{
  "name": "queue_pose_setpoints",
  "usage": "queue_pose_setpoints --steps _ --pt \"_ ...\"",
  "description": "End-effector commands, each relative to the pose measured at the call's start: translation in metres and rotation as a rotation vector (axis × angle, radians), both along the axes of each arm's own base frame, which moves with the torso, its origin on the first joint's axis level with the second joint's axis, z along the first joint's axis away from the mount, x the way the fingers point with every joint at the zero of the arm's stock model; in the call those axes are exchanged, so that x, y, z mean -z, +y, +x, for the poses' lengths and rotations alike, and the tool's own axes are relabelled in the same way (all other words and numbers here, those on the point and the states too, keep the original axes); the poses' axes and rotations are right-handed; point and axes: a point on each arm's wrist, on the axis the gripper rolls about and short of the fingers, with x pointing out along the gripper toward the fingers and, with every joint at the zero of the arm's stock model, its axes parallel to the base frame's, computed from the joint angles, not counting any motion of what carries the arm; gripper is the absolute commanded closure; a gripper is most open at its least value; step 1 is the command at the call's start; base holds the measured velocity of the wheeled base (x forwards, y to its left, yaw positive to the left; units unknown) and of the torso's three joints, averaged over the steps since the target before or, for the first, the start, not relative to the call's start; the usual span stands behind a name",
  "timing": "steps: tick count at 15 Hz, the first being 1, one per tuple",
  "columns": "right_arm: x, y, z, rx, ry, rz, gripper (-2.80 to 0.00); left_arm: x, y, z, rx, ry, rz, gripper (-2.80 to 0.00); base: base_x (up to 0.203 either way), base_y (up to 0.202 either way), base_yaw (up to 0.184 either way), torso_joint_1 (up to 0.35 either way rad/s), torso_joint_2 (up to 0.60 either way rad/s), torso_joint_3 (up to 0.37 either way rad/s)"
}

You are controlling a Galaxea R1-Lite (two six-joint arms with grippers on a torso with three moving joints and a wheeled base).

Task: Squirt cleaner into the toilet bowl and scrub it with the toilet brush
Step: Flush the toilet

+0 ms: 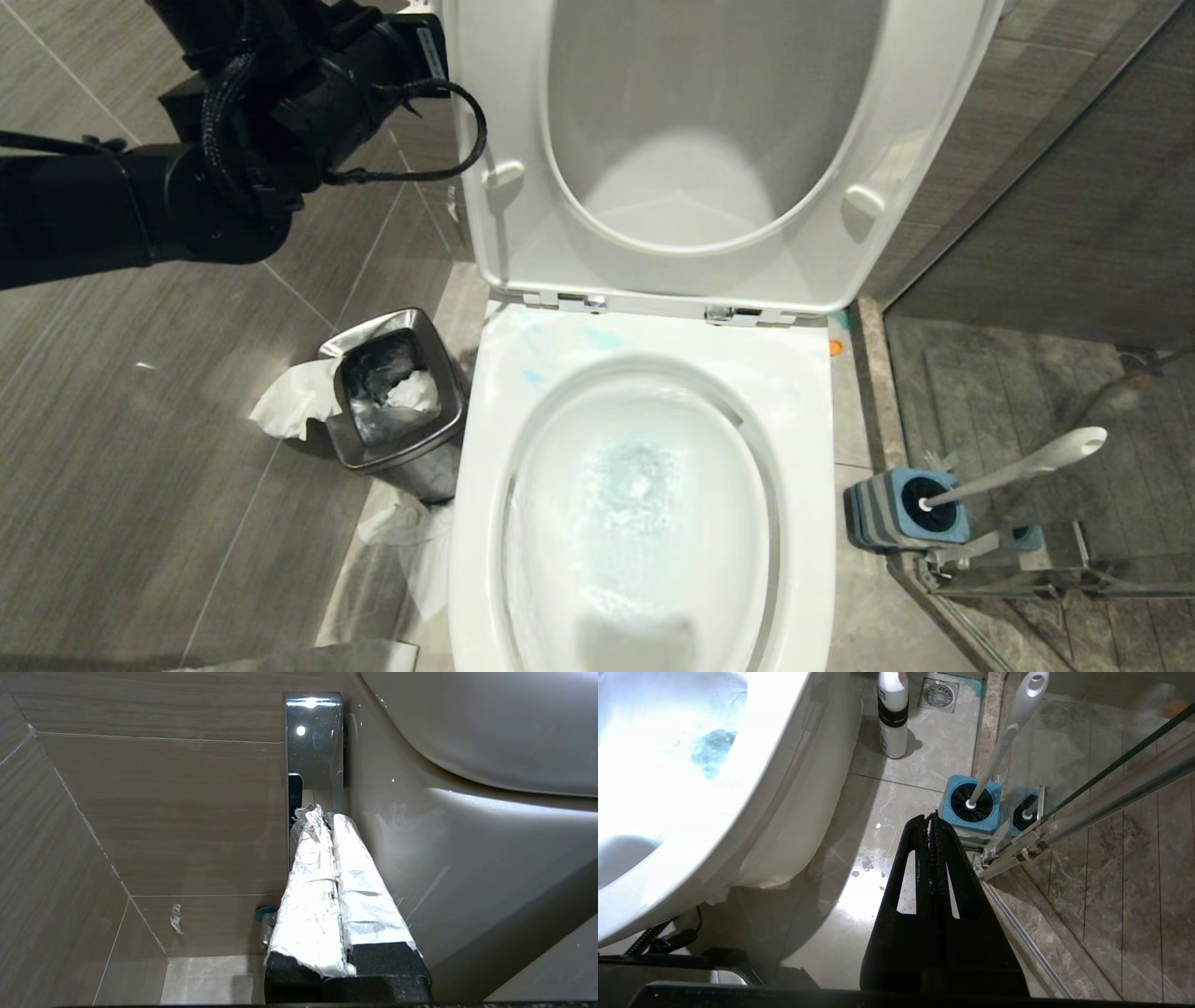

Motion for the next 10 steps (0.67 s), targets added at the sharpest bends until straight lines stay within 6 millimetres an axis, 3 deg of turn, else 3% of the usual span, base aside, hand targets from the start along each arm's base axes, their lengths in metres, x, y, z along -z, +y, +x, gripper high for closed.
queue_pose_setpoints --steps 1,10 --pt "0.0000 0.0000 0.0001 -0.001 0.001 0.000 0.00 0.0015 -0.0009 0.0012 -0.003 -0.002 -0.002 0.00 0.000 0.000 0.000 0.000 0.00 0.000" --pt "0.0000 0.0000 0.0001 -0.001 0.001 0.000 0.00 -0.0071 0.0029 -0.0062 -0.017 -0.026 0.008 0.00 0.000 0.000 0.000 0.000 0.00 0.000"
